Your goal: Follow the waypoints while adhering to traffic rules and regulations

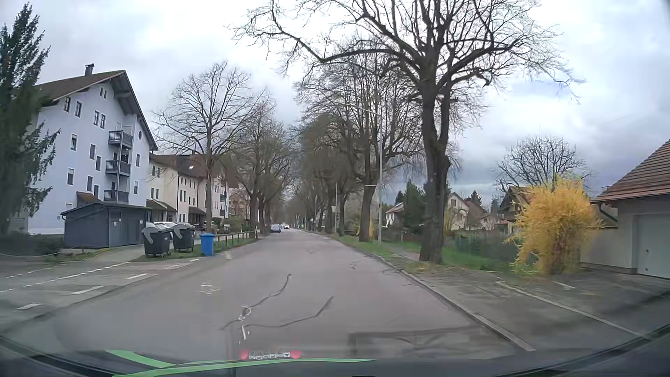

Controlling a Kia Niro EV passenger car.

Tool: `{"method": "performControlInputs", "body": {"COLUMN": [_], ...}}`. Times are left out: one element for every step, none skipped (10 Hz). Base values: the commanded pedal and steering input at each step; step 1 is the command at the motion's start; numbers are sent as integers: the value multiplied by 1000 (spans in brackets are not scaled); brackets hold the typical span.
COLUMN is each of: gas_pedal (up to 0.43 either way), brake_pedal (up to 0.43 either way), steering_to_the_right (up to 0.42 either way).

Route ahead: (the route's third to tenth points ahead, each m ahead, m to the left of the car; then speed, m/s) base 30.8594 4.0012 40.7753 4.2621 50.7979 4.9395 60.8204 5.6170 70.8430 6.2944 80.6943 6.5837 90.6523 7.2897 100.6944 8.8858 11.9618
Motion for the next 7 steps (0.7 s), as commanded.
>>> {"method": "performControlInputs", "body": {"gas_pedal": [98, 98, 98, 98, 98, 98, 98], "brake_pedal": [0, 0, 0, 0, 0, 0, 0], "steering_to_the_right": [-5, -5, -6, -6, -6, -6, -6]}}
